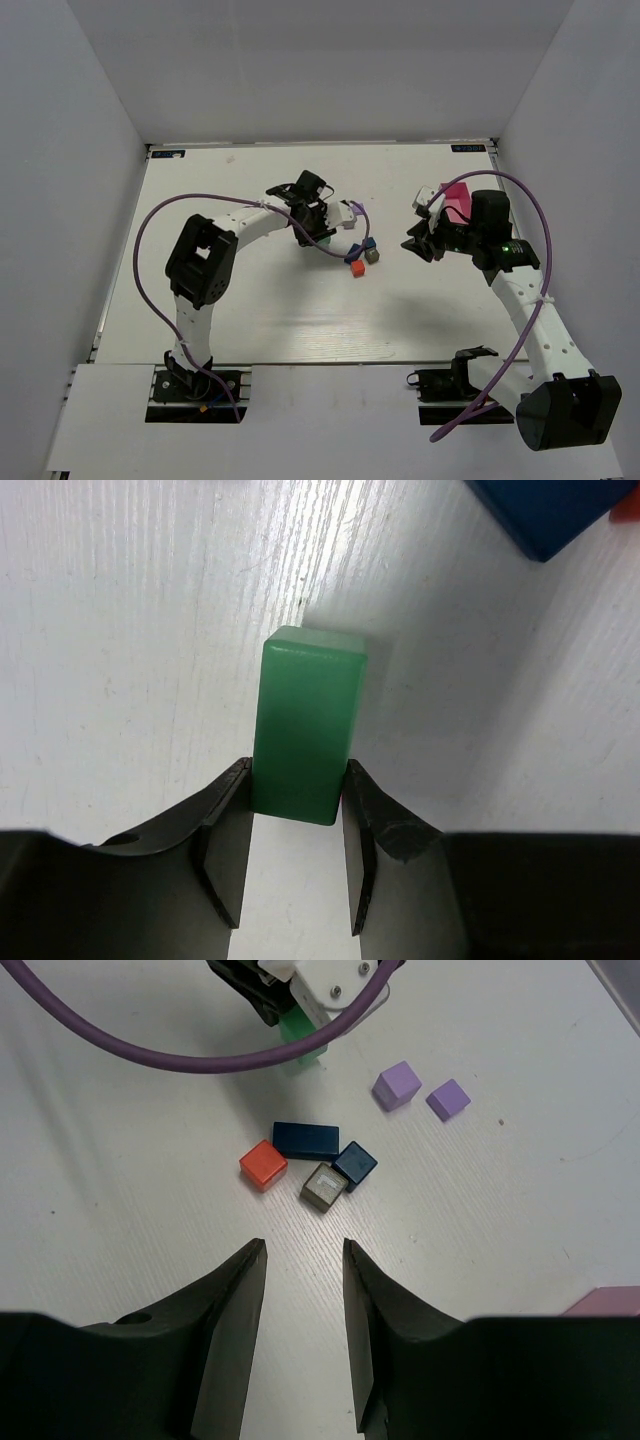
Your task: Build the wood block tower
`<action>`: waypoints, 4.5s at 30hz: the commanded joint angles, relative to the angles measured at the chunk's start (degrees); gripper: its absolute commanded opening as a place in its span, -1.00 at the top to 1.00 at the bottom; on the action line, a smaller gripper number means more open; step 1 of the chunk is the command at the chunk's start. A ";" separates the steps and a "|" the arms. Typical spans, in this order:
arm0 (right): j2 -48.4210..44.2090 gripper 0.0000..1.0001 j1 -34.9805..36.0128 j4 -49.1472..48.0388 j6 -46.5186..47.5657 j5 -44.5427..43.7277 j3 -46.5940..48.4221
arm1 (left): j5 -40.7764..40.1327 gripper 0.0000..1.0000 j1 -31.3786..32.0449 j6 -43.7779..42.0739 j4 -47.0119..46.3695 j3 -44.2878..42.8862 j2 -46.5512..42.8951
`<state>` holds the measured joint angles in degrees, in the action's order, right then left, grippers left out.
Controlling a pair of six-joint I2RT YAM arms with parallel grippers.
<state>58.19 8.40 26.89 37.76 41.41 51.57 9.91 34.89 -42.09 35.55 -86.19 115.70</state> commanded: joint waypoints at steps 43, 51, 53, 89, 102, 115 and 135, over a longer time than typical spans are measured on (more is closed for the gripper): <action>-0.72 -0.01 0.30 -0.35 1.09 1.57 -0.68 | 4.24 0.42 -0.88 -4.94 2.24 -2.84 3.39; -0.63 -0.04 0.12 -0.18 1.09 1.83 -0.68 | 2.57 -0.09 -0.88 -4.41 1.72 -2.84 2.86; -0.71 -0.04 0.12 -0.18 1.18 1.83 -0.68 | 1.96 -0.20 -0.88 -3.88 1.10 -2.31 2.25; 7.72 -0.07 15.40 0.44 -7.78 -15.29 3.45 | -4.80 -1.00 -1.50 41.73 -15.42 26.15 -47.39; 22.40 -0.05 24.03 -4.48 -21.49 -29.63 8.45 | -15.80 -1.00 -1.50 44.99 -16.92 36.36 -60.59; 28.81 -0.26 27.01 -8.26 -27.47 -30.06 7.76 | -15.19 -1.00 -1.50 44.99 -16.30 36.36 -59.45; 36.29 -0.24 28.95 -9.76 -29.85 -36.40 8.28 | -14.66 -1.00 -1.50 44.99 -16.30 36.36 -59.45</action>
<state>93.60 36.58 18.76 8.93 5.87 58.33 -5.19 33.56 2.44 19.86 -50.09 56.88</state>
